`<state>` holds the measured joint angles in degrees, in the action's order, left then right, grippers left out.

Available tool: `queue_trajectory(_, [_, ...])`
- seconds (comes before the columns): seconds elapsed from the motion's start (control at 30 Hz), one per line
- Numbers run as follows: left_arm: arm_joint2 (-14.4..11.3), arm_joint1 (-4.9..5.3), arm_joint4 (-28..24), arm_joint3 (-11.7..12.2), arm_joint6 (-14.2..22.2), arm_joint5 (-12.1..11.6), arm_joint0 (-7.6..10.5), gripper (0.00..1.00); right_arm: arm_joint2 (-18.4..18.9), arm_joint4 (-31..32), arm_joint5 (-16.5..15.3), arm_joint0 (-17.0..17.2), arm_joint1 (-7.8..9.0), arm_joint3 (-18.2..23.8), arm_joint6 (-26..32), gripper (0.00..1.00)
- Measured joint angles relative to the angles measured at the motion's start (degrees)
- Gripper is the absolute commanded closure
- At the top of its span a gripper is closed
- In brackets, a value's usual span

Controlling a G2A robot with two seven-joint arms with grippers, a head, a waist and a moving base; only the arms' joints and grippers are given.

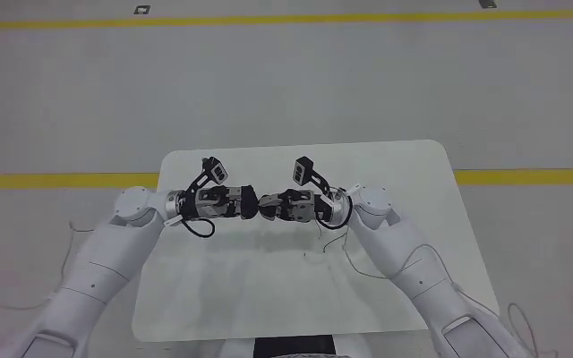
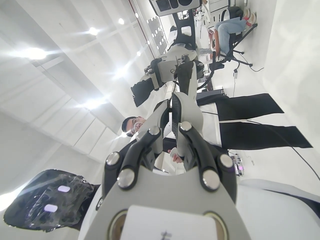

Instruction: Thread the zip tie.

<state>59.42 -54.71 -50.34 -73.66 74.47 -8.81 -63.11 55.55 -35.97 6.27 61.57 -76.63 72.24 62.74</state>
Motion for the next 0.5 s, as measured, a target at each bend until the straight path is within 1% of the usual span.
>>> queue_trajectory(0.07, [-0.01,-0.02,0.20,0.07,0.06,0.08,-0.01,0.66,0.01,-0.02,-0.09,0.06,0.05,0.13,-0.06,1.00])
queue_trajectory(0.13, [-0.01,-0.03,0.31,0.10,0.12,0.13,-0.03,0.71,0.01,0.03,-0.10,0.07,0.10,0.21,-0.10,1.00])
queue_trajectory(0.2, [0.02,-0.03,0.44,0.10,0.26,0.24,-0.04,0.73,-0.05,0.20,-0.01,0.06,0.16,0.29,-0.11,1.00])
queue_trajectory(0.3, [0.10,-0.02,0.62,0.09,0.54,0.33,-0.04,0.73,-0.17,0.64,0.18,-0.02,0.26,0.37,0.03,1.00])
queue_trajectory(0.43, [0.32,0.02,0.71,-0.02,1.13,0.34,-0.07,0.76,-0.34,1.22,0.24,-0.18,0.39,0.38,0.33,1.00])
queue_trajectory(0.5, [0.39,0.04,0.81,-0.06,1.39,0.37,-0.08,0.83,-0.37,1.21,0.15,-0.20,0.43,0.37,0.36,1.00])
